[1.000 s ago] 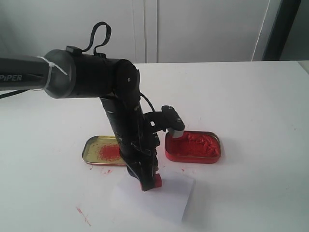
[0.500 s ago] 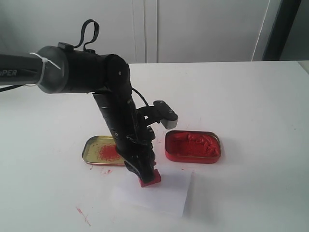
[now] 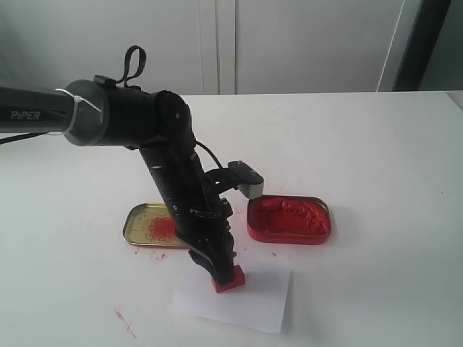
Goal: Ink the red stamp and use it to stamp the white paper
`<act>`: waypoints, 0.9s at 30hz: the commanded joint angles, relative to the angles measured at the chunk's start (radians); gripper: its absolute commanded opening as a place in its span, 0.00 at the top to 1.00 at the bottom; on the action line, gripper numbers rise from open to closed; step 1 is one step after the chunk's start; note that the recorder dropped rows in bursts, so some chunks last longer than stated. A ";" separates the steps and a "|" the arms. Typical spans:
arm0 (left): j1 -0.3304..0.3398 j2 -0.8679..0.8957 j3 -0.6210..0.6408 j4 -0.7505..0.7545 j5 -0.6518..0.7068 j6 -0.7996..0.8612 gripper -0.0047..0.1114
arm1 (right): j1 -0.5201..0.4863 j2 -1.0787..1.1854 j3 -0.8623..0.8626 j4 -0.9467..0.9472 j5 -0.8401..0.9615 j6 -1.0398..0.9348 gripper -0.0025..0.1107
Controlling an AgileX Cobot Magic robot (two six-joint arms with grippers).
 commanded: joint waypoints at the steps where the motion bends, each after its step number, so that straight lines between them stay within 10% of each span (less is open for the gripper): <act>1: 0.029 -0.005 -0.005 -0.068 0.044 0.036 0.96 | -0.002 -0.004 0.006 0.000 -0.016 0.003 0.98; 27: 0.037 0.063 -0.005 -0.180 0.069 0.123 0.96 | -0.002 -0.004 0.006 0.000 -0.016 0.033 0.98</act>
